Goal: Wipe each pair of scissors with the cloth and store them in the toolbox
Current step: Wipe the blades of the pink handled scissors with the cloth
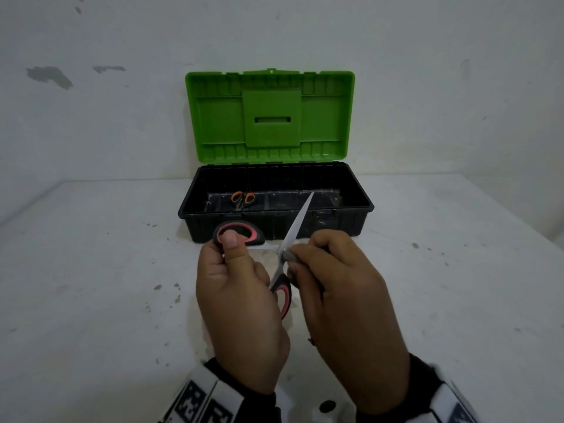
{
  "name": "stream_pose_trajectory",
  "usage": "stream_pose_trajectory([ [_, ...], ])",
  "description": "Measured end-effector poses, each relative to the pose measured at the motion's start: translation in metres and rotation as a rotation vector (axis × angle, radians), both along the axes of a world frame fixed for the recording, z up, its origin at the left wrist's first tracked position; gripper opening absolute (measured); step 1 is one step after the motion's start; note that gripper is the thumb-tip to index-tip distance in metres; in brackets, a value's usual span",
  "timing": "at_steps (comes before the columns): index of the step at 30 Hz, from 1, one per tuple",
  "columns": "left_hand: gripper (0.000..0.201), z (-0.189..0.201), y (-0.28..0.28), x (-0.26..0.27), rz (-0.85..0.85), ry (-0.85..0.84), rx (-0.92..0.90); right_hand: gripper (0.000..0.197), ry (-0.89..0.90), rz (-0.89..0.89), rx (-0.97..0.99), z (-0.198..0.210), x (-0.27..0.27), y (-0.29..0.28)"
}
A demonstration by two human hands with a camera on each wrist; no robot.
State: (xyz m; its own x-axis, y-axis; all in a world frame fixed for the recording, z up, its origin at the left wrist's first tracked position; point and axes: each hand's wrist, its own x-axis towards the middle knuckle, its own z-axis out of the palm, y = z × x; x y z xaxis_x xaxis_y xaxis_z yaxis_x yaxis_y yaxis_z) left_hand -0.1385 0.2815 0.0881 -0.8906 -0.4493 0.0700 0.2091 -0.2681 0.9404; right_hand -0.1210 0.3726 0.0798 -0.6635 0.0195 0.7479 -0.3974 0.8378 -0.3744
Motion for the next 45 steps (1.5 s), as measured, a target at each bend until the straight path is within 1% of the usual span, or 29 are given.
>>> stream_pose_trajectory([
  [2, 0.035, 0.000, -0.001, 0.001, 0.002, 0.001, -0.018, 0.016, -0.009, 0.013, 0.014, -0.001, 0.003, -0.002],
  [4, 0.034, 0.000, -0.002, 0.002, 0.006, 0.006, -0.021, 0.010, -0.020, -0.002, 0.012, -0.003, 0.001, 0.006],
  [7, 0.033, 0.000, 0.000, 0.003, 0.022, 0.011, -0.027, 0.012, -0.013, -0.071, -0.020, -0.004, -0.001, 0.015],
  [12, 0.034, 0.002, 0.000, 0.003, -0.002, 0.022, 0.015, 0.014, -0.013, -0.006, -0.010, -0.001, 0.003, 0.006],
  [16, 0.032, 0.003, -0.001, 0.004, 0.014, 0.013, 0.007, 0.014, -0.037, -0.102, -0.044, -0.005, 0.001, 0.026],
  [21, 0.033, 0.004, 0.002, 0.002, 0.013, 0.027, 0.034, 0.015, 0.010, -0.059, -0.051, 0.001, 0.001, 0.013],
  [25, 0.033, 0.005, -0.002, 0.003, -0.001, 0.015, 0.045, 0.015, -0.014, -0.092, -0.047, -0.001, 0.000, 0.029],
  [27, 0.032, 0.004, -0.002, 0.003, -0.001, 0.010, 0.054, 0.015, -0.046, -0.115, -0.073, -0.005, 0.000, 0.038],
  [31, 0.032, 0.000, -0.003, 0.000, -0.005, -0.008, 0.038, 0.012, -0.108, -0.094, -0.150, -0.004, 0.002, 0.045],
  [34, 0.032, -0.002, -0.007, -0.004, -0.001, -0.036, 0.030, 0.013, -0.113, -0.128, -0.260, 0.006, 0.004, 0.055],
  [37, 0.031, -0.002, -0.009, -0.005, 0.012, -0.035, 0.052, 0.019, -0.082, -0.092, -0.329, 0.019, 0.011, 0.056],
  [39, 0.031, -0.002, -0.008, -0.005, 0.013, -0.041, 0.050, 0.022, -0.080, -0.042, -0.285, 0.025, 0.016, 0.045],
  [41, 0.032, -0.003, -0.006, -0.005, 0.015, -0.045, 0.042, 0.021, -0.089, -0.002, -0.179, 0.026, 0.017, 0.030],
  [43, 0.032, -0.003, -0.004, -0.005, 0.022, -0.042, 0.026, 0.023, -0.086, 0.010, -0.090, 0.020, 0.014, 0.018],
  [45, 0.033, -0.003, -0.004, -0.005, 0.032, -0.034, 0.011, 0.024, -0.065, 0.014, -0.042, 0.010, 0.009, 0.010],
])
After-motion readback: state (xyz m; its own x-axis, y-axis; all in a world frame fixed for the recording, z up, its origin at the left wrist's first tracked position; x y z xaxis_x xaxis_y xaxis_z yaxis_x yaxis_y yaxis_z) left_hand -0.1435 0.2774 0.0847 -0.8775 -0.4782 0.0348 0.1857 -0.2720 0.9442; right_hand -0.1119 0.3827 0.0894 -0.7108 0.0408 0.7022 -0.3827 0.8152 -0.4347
